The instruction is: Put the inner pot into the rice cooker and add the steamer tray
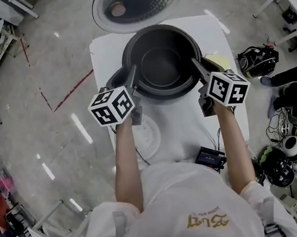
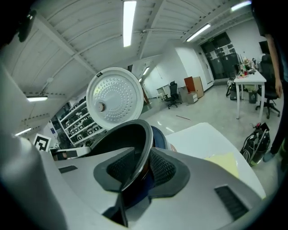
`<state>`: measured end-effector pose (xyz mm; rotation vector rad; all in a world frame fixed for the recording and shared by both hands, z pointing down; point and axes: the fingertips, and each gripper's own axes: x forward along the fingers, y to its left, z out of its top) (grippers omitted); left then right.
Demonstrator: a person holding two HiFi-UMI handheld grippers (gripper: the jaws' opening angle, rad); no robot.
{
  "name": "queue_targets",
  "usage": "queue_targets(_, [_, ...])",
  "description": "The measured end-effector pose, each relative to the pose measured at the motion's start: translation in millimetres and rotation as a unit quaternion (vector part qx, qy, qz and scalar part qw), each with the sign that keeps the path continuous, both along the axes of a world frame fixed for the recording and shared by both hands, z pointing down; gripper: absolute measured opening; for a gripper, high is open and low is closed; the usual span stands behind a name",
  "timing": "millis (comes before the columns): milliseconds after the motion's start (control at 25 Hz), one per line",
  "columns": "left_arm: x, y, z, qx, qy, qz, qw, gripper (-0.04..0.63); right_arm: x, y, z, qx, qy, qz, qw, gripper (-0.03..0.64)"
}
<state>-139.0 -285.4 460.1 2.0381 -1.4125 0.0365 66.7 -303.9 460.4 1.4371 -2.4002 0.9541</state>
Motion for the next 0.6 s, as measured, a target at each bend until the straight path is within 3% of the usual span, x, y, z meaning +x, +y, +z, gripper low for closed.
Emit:
queue_targets(200, [2.2,-2.2,0.7,0.009,-0.032,0.001,0.9994,0.139,-0.1,-2.2,3.3,0.010,0.017,0.001,1.000,0.127])
queue_targets(360, [2.2,0.3,1.9,0.012,-0.075,0.000,0.9971,0.214,0.0,-0.1,1.2,0.029,0.040,0.001,0.999,0.163])
queue_targets(600, [-1.7,7.8,-1.5,0.026,-0.087,-0.022,0.9956,0.228,15.2,9.3,-12.5,0.052,0.029,0.008,0.998,0.155])
